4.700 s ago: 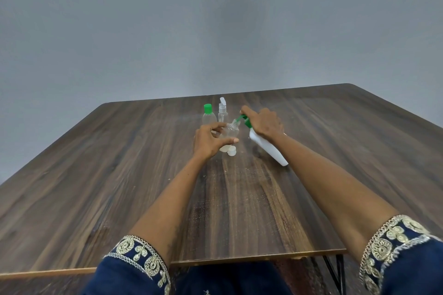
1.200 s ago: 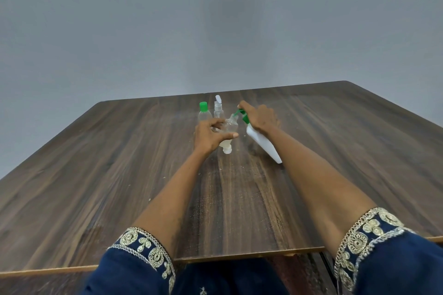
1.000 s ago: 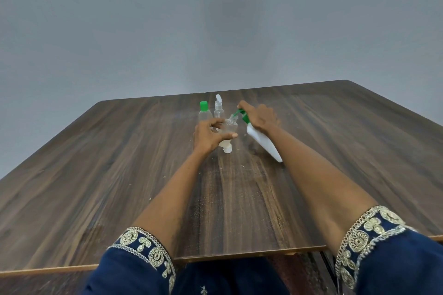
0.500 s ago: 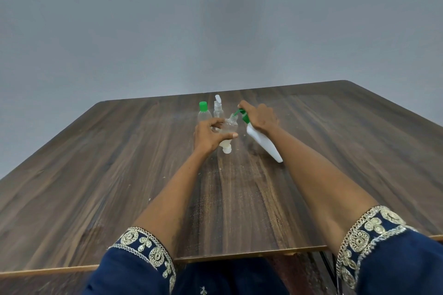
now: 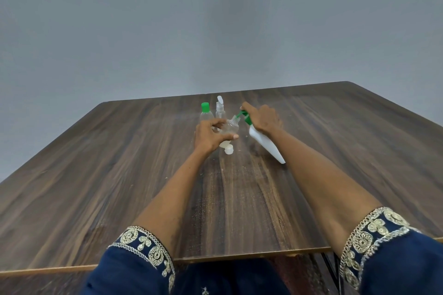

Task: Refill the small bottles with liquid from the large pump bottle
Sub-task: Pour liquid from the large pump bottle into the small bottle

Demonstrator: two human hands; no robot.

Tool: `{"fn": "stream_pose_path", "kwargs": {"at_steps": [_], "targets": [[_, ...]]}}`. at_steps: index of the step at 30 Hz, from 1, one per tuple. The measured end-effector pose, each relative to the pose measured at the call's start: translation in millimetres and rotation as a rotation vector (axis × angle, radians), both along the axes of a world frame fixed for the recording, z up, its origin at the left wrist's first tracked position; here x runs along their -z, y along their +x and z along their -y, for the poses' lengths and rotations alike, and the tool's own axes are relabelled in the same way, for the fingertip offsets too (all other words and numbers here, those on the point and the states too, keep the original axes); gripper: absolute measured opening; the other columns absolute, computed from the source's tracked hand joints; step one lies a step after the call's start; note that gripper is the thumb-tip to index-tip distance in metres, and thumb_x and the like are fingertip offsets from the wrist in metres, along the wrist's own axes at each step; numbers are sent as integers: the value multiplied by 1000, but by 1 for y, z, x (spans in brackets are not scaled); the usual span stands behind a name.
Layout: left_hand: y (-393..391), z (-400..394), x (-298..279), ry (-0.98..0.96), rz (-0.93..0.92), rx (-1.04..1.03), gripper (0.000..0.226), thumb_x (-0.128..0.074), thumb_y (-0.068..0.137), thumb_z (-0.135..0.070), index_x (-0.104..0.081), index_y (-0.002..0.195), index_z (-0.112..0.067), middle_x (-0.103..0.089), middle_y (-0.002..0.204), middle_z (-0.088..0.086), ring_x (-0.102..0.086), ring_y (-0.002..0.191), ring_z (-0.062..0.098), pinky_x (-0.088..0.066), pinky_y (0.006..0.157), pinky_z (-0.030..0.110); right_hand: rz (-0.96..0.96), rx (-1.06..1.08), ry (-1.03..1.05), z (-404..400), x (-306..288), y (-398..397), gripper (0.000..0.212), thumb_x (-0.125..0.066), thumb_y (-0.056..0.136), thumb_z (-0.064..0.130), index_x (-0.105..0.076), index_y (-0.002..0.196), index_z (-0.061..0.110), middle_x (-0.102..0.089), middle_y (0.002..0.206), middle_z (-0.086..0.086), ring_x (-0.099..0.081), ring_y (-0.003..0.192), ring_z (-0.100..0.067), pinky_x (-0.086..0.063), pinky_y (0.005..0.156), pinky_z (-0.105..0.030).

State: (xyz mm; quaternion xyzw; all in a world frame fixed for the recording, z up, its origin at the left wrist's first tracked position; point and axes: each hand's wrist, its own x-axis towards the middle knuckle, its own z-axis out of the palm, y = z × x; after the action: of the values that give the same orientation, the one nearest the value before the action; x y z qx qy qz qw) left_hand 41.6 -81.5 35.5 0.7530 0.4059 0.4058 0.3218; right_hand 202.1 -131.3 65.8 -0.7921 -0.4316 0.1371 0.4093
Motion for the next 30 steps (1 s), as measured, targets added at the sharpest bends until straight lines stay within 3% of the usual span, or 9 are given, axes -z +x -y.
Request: {"fn": "stream_pose_path", "kwargs": {"at_steps": [4, 11, 17, 23, 30], "targets": [[0, 1, 0, 12, -6, 4, 59, -89, 54, -30, -70, 108, -15, -64, 91, -5, -60, 86, 14, -53, 83, 35, 1, -5, -4, 0, 0, 1, 60, -47, 84, 60, -71, 86, 4, -63, 80, -9, -54, 78, -26, -34, 66, -33], [3, 2, -3, 17, 10, -4, 58, -88, 56, -30, -69, 109, -17, -63, 90, -6, -60, 87, 14, -52, 85, 36, -35, -38, -42, 1, -3, 4, 63, -45, 80, 69, -73, 90, 14, -65, 95, -8, -56, 87, -26, -37, 74, -35], [3, 3, -4, 12, 0, 8, 57, -89, 55, -30, -69, 107, -19, -62, 87, -9, -60, 85, 14, -53, 85, 41, -71, -29, -20, 3, -5, 2, 78, -34, 53, 78, -74, 86, 20, -71, 91, -4, -58, 81, -21, -40, 69, -36], [8, 7, -8, -9, 33, 44, 61, -88, 57, -26, -66, 113, -13, -62, 92, -5, -58, 88, 13, -52, 86, 37, -100, -16, 23, 9, -9, 1, 77, -35, 50, 77, -75, 86, 22, -71, 93, -4, -59, 90, -24, -46, 88, -42], [12, 9, -12, -7, 45, 41, 60, -88, 57, -28, -67, 111, -13, -62, 93, -5, -60, 90, 16, -53, 85, 38, -63, -57, 52, 13, -12, 2, 84, -27, 48, 78, -73, 93, 24, -66, 87, -5, -53, 76, -18, -44, 82, -39]]}}
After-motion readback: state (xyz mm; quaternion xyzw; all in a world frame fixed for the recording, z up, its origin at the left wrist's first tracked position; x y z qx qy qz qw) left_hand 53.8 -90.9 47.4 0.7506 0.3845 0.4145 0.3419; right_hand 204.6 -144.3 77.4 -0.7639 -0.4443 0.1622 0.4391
